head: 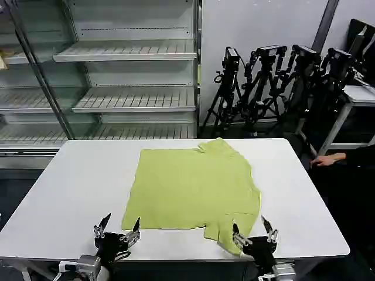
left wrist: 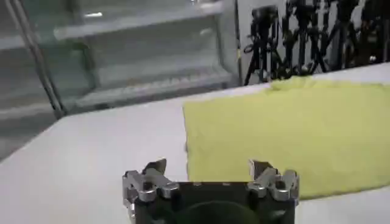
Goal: Fold and organize the clothes.
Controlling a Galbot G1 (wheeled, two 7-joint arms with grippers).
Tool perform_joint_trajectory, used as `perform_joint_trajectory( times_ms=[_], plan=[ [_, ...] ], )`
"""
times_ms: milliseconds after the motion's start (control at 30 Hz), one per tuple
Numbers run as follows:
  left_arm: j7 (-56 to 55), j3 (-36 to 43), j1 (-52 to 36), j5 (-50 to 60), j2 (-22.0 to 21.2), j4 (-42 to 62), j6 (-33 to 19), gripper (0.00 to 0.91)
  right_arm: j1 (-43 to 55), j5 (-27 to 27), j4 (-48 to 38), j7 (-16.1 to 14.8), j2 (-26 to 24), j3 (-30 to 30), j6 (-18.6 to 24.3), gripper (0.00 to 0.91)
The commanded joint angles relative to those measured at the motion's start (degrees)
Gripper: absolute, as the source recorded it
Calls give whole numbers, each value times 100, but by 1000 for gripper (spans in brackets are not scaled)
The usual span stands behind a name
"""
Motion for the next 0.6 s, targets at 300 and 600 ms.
perform_joint_trajectory(
  times_ms=[300,600],
  plan=[
    [-177,73,-425,-389,60,542,354,564,-156,-363,-291,168,197,-394,79,907],
    [-260,113,-449,-921,89,606,356,20,-191,-249,-391,263,291,-435,72,0]
  ],
)
